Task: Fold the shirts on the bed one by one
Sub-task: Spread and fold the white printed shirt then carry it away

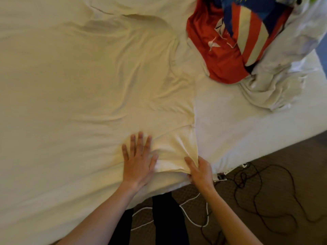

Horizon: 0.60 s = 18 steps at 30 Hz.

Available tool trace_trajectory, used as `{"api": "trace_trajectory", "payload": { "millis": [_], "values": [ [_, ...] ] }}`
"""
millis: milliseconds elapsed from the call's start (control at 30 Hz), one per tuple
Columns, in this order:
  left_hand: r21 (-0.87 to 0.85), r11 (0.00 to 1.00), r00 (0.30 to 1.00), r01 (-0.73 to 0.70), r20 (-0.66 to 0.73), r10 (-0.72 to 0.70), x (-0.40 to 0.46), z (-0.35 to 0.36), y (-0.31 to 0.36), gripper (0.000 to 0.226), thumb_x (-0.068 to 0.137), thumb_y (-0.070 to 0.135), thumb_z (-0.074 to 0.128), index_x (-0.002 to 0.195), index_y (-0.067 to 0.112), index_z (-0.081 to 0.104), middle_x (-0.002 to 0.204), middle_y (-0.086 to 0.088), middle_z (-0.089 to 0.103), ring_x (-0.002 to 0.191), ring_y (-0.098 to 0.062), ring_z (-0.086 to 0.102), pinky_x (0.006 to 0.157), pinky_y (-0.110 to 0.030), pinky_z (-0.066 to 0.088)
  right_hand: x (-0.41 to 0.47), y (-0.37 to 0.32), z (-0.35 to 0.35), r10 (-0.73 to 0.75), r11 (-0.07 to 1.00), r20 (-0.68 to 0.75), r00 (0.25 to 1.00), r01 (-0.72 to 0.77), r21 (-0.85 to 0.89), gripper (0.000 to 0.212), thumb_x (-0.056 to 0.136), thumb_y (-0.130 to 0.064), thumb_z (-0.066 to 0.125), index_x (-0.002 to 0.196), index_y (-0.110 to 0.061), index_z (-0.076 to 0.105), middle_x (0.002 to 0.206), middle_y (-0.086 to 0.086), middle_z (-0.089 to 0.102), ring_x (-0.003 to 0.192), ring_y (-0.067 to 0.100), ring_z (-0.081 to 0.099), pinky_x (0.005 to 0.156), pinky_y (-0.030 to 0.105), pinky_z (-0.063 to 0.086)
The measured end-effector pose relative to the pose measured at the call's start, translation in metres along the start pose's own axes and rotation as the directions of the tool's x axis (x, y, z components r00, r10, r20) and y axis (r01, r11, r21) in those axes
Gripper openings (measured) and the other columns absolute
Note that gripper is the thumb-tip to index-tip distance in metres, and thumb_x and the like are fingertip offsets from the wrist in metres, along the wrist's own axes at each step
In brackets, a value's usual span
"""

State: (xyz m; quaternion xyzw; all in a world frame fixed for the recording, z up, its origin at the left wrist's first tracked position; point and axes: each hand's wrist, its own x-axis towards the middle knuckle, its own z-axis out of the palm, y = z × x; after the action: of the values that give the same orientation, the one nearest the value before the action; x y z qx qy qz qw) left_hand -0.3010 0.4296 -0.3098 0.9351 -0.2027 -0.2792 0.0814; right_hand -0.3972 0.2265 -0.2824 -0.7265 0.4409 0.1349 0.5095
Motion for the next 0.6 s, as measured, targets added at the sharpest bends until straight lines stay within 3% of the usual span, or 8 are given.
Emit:
{"api": "trace_trajectory", "payload": {
  "millis": [67,133,233,300,400,467,533,600],
  "values": [
    [-0.048,0.997,0.998,-0.057,-0.043,0.055,-0.005,0.002,-0.003,0.08,0.092,0.065,0.028,0.159,0.026,0.009,0.167,-0.006,-0.005,0.153,-0.032,-0.006,0.119,-0.06,0.001,-0.009,0.012,-0.001,0.073,0.997,-0.022,0.997,-0.073,0.024,0.034,0.096,-0.033,0.062,0.07,-0.012,0.062,0.047,0.0,0.058,0.039,0.015,0.054,0.041,0.031,0.044],
    [-0.026,0.97,0.963,-0.24,-0.133,0.234,-0.016,0.006,-0.006,0.087,0.087,0.067,0.043,0.158,0.024,0.021,0.167,-0.011,0.006,0.153,-0.032,0.004,0.119,-0.061,0.003,-0.013,0.022,-0.003,0.103,0.995,-0.026,0.994,-0.103,0.018,0.041,0.097,-0.034,0.06,0.062,-0.012,0.058,0.044,0.0,0.055,0.038,0.013,0.052,0.043,0.028,0.042],
    [0.079,0.875,0.848,-0.478,-0.217,0.483,-0.031,0.015,-0.003,0.075,0.075,0.055,0.064,0.14,0.021,0.053,0.156,-0.015,0.037,0.143,-0.034,0.036,0.112,-0.06,0.026,-0.011,0.015,-0.001,0.073,0.997,-0.052,0.996,-0.074,-0.02,0.043,0.097,-0.038,0.059,0.062,-0.013,0.06,0.046,0.001,0.059,0.043,0.011,0.057,0.044,0.022,0.041],
    [0.075,0.897,0.858,-0.436,-0.265,0.44,-0.036,0.015,0.003,0.049,0.074,0.042,0.068,0.117,0.02,0.065,0.132,-0.012,0.057,0.119,-0.034,0.055,0.099,-0.052,0.039,-0.009,0.007,0.001,0.069,0.997,-0.055,0.996,-0.071,-0.042,0.043,0.097,-0.041,0.058,0.066,-0.011,0.064,0.048,0.003,0.061,0.045,0.014,0.062,0.045,0.023,0.046],
    [-0.019,0.931,0.896,-0.364,-0.281,0.344,-0.037,0.009,0.011,0.021,0.077,0.025,0.067,0.096,0.015,0.068,0.096,-0.005,0.062,0.091,-0.032,0.062,0.076,-0.042,0.047,-0.008,0.002,0.0,0.037,0.998,-0.069,0.997,-0.041,-0.053,0.043,0.099,-0.039,0.056,0.072,-0.007,0.063,0.054,0.01,0.062,0.051,0.022,0.065,0.051,0.033,0.05],
    [-0.127,0.926,0.913,-0.356,-0.256,0.316,-0.035,0.005,0.014,0.013,0.075,0.013,0.07,0.088,0.013,0.067,0.087,-0.003,0.062,0.085,-0.028,0.063,0.069,-0.038,0.052,-0.009,0.003,-0.002,0.006,0.998,-0.113,0.994,-0.012,-0.058,0.04,0.1,-0.035,0.055,0.074,-0.006,0.063,0.06,0.015,0.062,0.054,0.025,0.064,0.048,0.034,0.048],
    [-0.235,0.901,0.927,-0.364,-0.181,0.328,-0.034,-0.003,0.014,0.015,0.072,0.008,0.072,0.083,0.014,0.065,0.084,-0.001,0.06,0.081,-0.023,0.062,0.066,-0.033,0.051,-0.012,0.006,-0.005,0.004,1.0,-0.131,0.991,-0.007,-0.017,0.034,0.1,-0.029,0.055,0.074,-0.011,0.064,0.06,0.013,0.061,0.05,0.018,0.063,0.042,0.026,0.046],
    [-0.268,0.881,0.916,-0.39,-0.019,0.4,-0.032,-0.011,0.013,0.012,0.074,0.012,0.066,0.085,0.017,0.063,0.086,0.002,0.06,0.081,-0.022,0.062,0.065,-0.03,0.047,-0.013,0.007,-0.008,0.061,0.998,-0.037,0.997,-0.062,-0.029,0.033,0.101,-0.027,0.052,0.074,-0.013,0.064,0.062,0.009,0.062,0.046,0.009,0.062,0.041,0.023,0.047]
  ]
}}
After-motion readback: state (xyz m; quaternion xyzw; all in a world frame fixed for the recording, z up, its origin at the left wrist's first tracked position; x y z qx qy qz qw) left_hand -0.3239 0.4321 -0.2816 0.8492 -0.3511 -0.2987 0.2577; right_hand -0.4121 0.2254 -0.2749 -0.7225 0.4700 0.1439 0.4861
